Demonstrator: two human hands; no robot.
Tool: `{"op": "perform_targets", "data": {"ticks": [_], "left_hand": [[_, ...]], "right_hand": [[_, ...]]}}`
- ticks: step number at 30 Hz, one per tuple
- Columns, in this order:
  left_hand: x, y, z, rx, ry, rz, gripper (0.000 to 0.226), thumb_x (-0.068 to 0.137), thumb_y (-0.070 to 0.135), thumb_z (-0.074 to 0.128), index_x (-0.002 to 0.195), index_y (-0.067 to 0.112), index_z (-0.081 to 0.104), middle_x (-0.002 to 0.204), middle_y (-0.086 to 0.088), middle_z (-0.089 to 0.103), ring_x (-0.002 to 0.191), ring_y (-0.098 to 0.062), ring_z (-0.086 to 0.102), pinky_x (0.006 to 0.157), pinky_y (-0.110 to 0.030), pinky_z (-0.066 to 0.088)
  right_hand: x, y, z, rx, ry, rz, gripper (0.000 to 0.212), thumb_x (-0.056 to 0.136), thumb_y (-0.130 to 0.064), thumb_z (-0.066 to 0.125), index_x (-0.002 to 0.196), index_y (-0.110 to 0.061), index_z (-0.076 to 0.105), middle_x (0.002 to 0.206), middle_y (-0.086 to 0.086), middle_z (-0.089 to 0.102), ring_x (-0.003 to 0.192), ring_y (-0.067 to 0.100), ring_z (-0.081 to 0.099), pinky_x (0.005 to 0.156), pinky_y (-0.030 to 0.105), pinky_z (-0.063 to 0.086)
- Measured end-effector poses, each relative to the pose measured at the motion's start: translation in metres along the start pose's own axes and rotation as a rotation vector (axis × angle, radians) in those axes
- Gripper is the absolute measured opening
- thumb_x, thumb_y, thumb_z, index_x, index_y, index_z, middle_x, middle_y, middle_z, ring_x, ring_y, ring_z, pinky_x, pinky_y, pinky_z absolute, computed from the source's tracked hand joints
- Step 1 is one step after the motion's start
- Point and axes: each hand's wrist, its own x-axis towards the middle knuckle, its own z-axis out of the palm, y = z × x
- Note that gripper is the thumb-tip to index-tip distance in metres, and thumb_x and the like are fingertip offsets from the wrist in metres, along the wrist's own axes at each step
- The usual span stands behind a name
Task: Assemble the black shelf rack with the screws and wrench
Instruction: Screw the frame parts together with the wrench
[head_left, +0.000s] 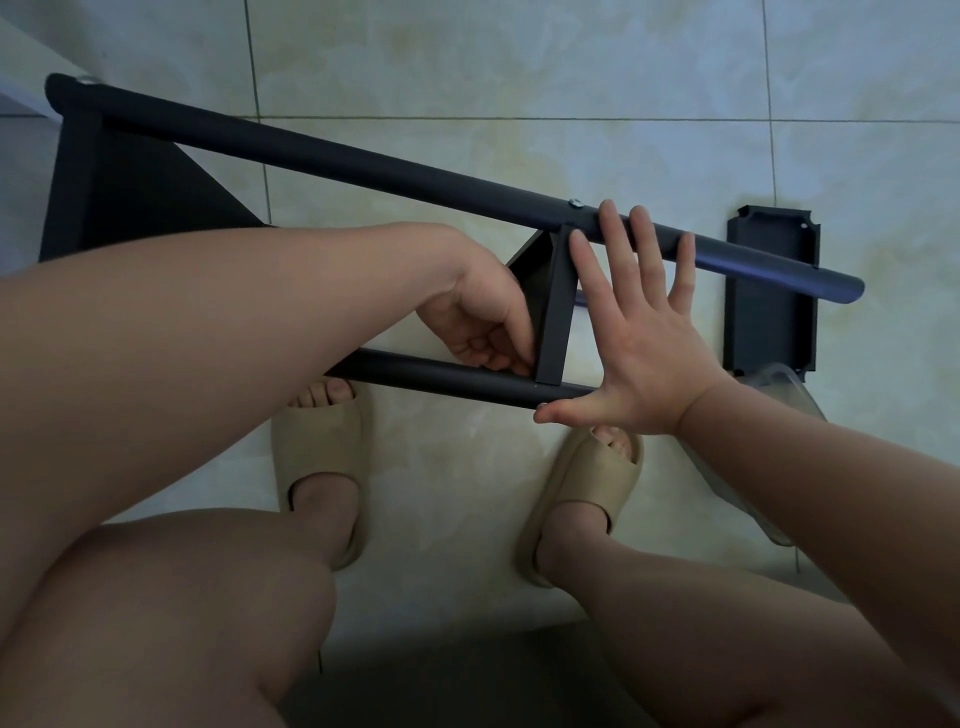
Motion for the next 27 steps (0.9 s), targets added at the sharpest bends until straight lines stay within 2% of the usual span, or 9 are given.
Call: {"op": "perform_targets", "data": {"ticks": [3, 7, 13, 19, 27], "left_hand": [[-0.0017, -0.0012, 0.0006, -0.033, -0.020, 0.004, 0.016, 0.092, 0.005, 0.060, 0.084, 0.012, 0.072, 0.075, 0.001, 0.068, 0.064, -0.008, 0.057, 0.066, -0.020, 0.044], [0.0006, -0.0017, 0.0016, 0.034, 0.025, -0.014, 0.009, 0.093, 0.014, 0.063, 0.088, 0.015, 0.070, 0.077, 0.003, 0.067, 0.066, -0.008, 0.055, 0.065, -0.021, 0.042], [0.0001, 0.0003, 0.0005, 0.054, 0.010, -0.016, 0.009, 0.091, 0.008, 0.063, 0.089, 0.012, 0.070, 0.075, 0.003, 0.069, 0.069, -0.009, 0.055, 0.070, -0.022, 0.042], [0.0006, -0.0018, 0.0018, 0.108, 0.044, 0.001, 0.008, 0.092, 0.019, 0.066, 0.087, 0.020, 0.071, 0.077, 0.007, 0.070, 0.076, -0.010, 0.058, 0.072, -0.025, 0.044], [-0.0004, -0.0001, -0.0012, 0.094, 0.000, 0.005, 0.009, 0.090, 0.011, 0.064, 0.091, 0.015, 0.072, 0.081, 0.004, 0.071, 0.076, -0.011, 0.058, 0.076, -0.026, 0.044]], "right_hand": [[0.0002, 0.0004, 0.0008, 0.003, 0.008, -0.001, 0.143, 0.060, -0.106, 0.035, 0.163, -0.012, 0.000, 0.169, 0.018, -0.007, 0.155, 0.041, -0.010, 0.117, 0.072, -0.007], [0.0002, 0.0004, 0.0010, 0.002, 0.012, -0.001, 0.143, 0.060, -0.105, 0.035, 0.163, -0.012, 0.000, 0.169, 0.019, -0.006, 0.155, 0.042, -0.010, 0.117, 0.072, -0.006], [-0.0004, -0.0004, -0.0005, -0.005, 0.006, -0.003, 0.143, 0.060, -0.105, 0.035, 0.163, -0.010, 0.002, 0.169, 0.020, -0.005, 0.155, 0.043, -0.009, 0.117, 0.073, -0.005], [-0.0004, -0.0003, -0.0001, 0.000, 0.006, -0.004, 0.143, 0.061, -0.105, 0.033, 0.163, -0.010, 0.002, 0.169, 0.020, -0.005, 0.155, 0.043, -0.009, 0.117, 0.072, -0.006], [-0.0008, 0.0000, -0.0001, -0.006, 0.004, -0.006, 0.143, 0.061, -0.105, 0.034, 0.162, -0.010, 0.001, 0.169, 0.020, -0.006, 0.155, 0.043, -0.009, 0.117, 0.073, -0.006]]}}
